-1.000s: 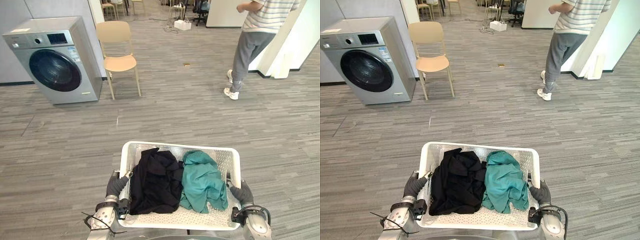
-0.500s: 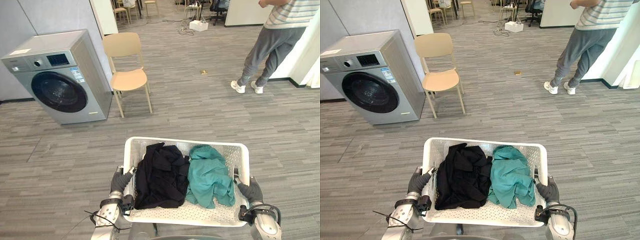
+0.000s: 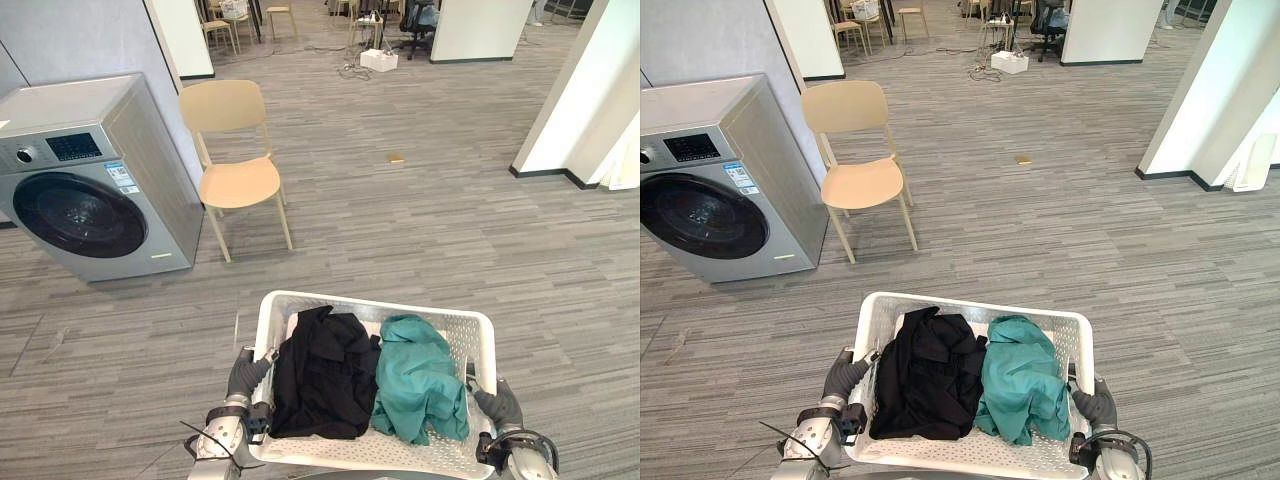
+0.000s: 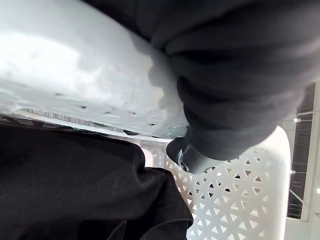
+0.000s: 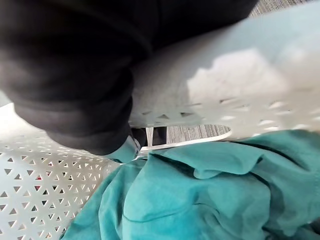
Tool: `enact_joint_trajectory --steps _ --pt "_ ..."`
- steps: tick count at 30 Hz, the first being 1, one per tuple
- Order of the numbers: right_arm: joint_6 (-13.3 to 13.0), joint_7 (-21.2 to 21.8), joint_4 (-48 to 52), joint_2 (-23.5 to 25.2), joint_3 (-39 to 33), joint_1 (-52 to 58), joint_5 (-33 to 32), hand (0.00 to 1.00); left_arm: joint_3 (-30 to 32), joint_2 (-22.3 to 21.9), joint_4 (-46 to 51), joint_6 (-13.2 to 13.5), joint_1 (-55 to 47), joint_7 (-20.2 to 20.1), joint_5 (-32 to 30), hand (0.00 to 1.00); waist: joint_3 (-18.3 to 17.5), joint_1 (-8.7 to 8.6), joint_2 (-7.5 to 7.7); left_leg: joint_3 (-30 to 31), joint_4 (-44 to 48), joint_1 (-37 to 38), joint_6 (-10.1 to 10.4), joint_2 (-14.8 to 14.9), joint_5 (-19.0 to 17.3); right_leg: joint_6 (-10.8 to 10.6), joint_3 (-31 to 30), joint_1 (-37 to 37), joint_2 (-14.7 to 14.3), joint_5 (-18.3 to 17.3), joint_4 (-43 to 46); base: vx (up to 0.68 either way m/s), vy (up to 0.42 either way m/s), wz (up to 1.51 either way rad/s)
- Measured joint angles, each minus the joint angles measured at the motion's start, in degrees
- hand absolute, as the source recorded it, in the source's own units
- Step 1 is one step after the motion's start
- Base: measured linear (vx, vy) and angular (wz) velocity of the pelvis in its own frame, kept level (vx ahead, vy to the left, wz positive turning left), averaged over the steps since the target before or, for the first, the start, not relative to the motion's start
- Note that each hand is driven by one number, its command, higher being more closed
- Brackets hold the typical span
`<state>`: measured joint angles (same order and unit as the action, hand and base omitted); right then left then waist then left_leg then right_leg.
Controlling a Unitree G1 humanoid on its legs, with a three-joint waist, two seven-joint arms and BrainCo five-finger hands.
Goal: Pick up the laundry basket with both hands and put the clothes into the washing machine.
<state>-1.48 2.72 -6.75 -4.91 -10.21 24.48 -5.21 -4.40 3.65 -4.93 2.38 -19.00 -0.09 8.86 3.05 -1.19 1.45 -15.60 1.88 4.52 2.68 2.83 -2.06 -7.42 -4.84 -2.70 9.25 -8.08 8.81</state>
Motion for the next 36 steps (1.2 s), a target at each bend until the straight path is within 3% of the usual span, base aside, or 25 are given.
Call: enact_joint_trajectory --steps 10,17,21,22,24,25,27,28,30,32,33,34,36 --pt "-0.65 1.37 -12.14 0.32 -3.03 -1.81 -7.71 1.0 -7.4 6.25 -12.06 0.13 10.64 -0.31 2.85 1.0 -1.04 -1.43 1.21 -0.2 -7.18 1.42 0.61 0.29 3.92 0.49 1.49 -0.18 -0.93 1.37 -3.54 0.01 -0.014 0.03" --pt "-0.52 1.36 -15.73 0.14 -3.48 -5.38 -8.34 1.0 -8.54 7.71 -13.95 0.13 13.15 -0.49 4.48 1.0 -0.98 -1.35 1.28 0.43 -7.29 -0.54 0.61 0.26 3.92 0.28 2.52 0.25 -0.86 1.86 -5.02 0.02 -0.012 0.09" --pt "-0.43 1.2 -17.25 -1.0 -3.99 -9.58 -8.19 1.0 -8.52 7.49 -13.46 0.14 14.76 0.51 6.07 1.0 -0.7 -0.66 1.31 3.94 -2.08 -7.49 -0.75 -0.98 2.01 -1.0 7.03 2.5 1.19 2.96 -4.82 -0.01 0.035 0.52" --pt "-0.48 1.21 -17.24 -1.55 -4.17 -10.07 -8.19 1.0 -8.53 7.0 -13.33 0.14 15.08 0.55 6.27 1.0 -0.61 -0.57 1.11 5.16 -0.55 -8.63 -1.5 -1.54 0.77 -1.06 8.63 2.45 1.9 2.91 -3.72 -0.03 0.07 0.9" --pt "-0.55 1.25 -16.47 -3.26 -5.84 -11.4 -8.18 1.0 -8.55 5.2 -12.38 0.14 15.96 0.87 6.27 1.0 1.52 -1.17 -1.67 9.75 2.6 -9.66 -2.69 -2.35 -1.13 -2.07 14.12 5.23 3.85 2.19 8.67 -0.04 0.097 1.13" --pt "-0.6 1.3 -14.77 -3.97 -6.06 -11.37 -8.19 1.0 -8.54 4.35 -10.91 0.15 15.93 0.91 6.3 1.0 2.3 -1.35 -2.57 11.44 2.47 -9.06 -3.02 -3.57 -1.32 0.54 16.35 9.9 6.17 3.01 21.15 -0.01 0.122 0.88" --pt "-0.65 1.39 -14.03 -4.02 -5.86 -12.28 -8.11 1.0 -7.99 4.84 -9.96 0.37 15.95 1.48 6.73 1.0 3.4 -0.85 -3.02 12.33 -0.43 -5.67 -4.06 -4.54 -1.83 8.52 14.32 16.38 7.9 6.38 35.0 0.13 0.169 0.68" --pt "-0.59 1.55 -14.36 -3.02 -5.09 -13.74 -7.81 1.0 -6.38 5.81 -9.42 0.39 15.98 1.45 6.73 1.0 4.05 -0.93 -3.37 13.41 -1.06 -4.56 -5.89 -4.25 -1.77 7.66 14.07 19.47 6.18 2.71 39.75 0.19 0.124 0.45" --pt "-0.52 2.07 -14.29 -1.49 -4.58 -15.85 -7.61 1.0 -4.37 7.16 -8.07 0.66 16.22 1.44 6.73 1.0 5.46 -0.98 -3.56 14.03 0.04 -4.58 -6.61 -3.59 -1.9 5.59 14.71 22.71 1.92 -0.91 35.51 0.17 0.076 0.27" --pt "-0.51 2.09 -14.25 -1.43 -4.59 -16.94 -7.62 1.0 -4.26 7.6 -7.86 0.75 17.28 1.32 6.73 1.0 6.71 -1.03 -3.11 14.21 -0.31 -3.7 -7.19 -4.22 -2.43 4.54 20.35 22.9 0.54 -0.46 21.3 0.19 0.029 0.26" --pt "-0.5 1.77 -14.25 -1.5 -4.7 -17.41 -7.61 1.0 -4.26 7.55 -7.88 0.73 17.83 1.33 6.73 1.0 7.12 -1.19 -2.52 14.83 -1.11 -2.7 -6.99 -5.07 -2.86 4.32 22.09 23.05 -0.5 2.34 11.16 0.33 -0.022 0.43" --pt "-0.51 1.04 -14.07 -1.48 -4.78 -17.24 -7.61 1.0 -4.32 7.4 -7.88 0.7 17.97 1.27 6.73 1.0 7.28 -1.92 -2.12 16.54 -1.09 -2.1 -6.93 -5.69 -4.02 2.53 19.81 22.85 -2.22 5.69 3.36 0.44 -0.066 0.65" --pt "-0.46 0.96 -12.73 -1.3 -5.34 -15.4 -7.44 1.0 -4.76 6.72 -8.42 0.56 17.8 1.11 6.73 1.0 7.59 -3.45 -1.89 19.51 4.26 -2.27 -7.18 -5.83 -8.54 3.24 12.12 22.93 -4.57 7.54 2.52 0.46 -0.114 0.96"
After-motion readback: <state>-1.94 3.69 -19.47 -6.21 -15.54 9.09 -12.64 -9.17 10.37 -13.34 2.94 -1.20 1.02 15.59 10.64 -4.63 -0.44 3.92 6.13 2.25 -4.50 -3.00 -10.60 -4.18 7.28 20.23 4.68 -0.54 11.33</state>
